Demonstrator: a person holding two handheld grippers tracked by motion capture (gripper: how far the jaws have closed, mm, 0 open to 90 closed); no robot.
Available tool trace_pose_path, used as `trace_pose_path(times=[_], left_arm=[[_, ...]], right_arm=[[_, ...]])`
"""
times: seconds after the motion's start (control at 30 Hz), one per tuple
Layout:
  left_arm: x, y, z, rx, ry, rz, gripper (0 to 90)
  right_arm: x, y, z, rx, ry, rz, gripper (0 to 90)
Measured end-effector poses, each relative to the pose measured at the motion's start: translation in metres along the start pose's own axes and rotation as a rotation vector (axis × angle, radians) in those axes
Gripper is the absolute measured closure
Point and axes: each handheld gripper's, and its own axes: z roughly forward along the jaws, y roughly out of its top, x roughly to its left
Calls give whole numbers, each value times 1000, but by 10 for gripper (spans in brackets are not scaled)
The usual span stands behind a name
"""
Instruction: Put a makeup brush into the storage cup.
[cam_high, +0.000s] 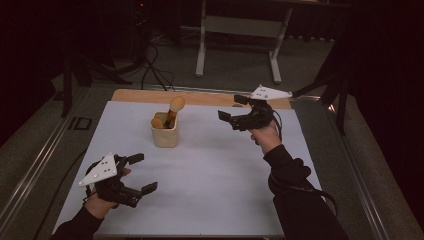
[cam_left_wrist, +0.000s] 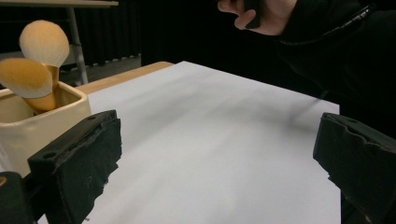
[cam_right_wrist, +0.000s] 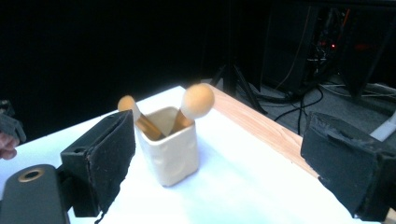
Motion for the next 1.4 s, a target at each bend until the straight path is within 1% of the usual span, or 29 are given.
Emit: trace_pose_path(times=[0.1, 0.23, 0.4, 0.43, 0.5, 0.8, 0.87, 0.93, 1.1, 1.27, 1.4], left_arm=[[0, 0, 0, 1, 0, 3, 15], [0, 0, 0, 0, 0, 2, 15], [-1, 1, 0, 1, 0, 4, 15], [-1, 1, 0, 1, -1, 3, 15], [-1, 1, 0, -1, -2, 1, 15], [0, 1, 0, -2, -2, 0, 15], [0, 1, 0, -4, -2, -1, 15], [0, 1, 0, -3, -2, 0, 15], [0, 1, 0, 0, -3, 0, 15], [0, 1, 0, -3, -3, -2, 14], [0, 1, 0, -1, -3, 0, 15]], right_arm=[[-2, -8, -6, -1, -1, 8, 100], [-4, -20, -15, 3, -15, 13, 100], [-4, -31, -21, 5, -20, 21, 100], [-4, -36, -23, 6, -16, 28, 100], [-2, -40, -26, 2, -12, 34, 100], [9, -62, -30, 13, 3, 32, 100], [11, -67, -32, 18, 0, 28, 100], [12, -71, -34, 16, 7, 44, 100], [14, -83, -39, 14, 8, 54, 100], [17, -95, -46, -9, 10, 71, 100], [19, -103, -48, 11, 1, 60, 100]])
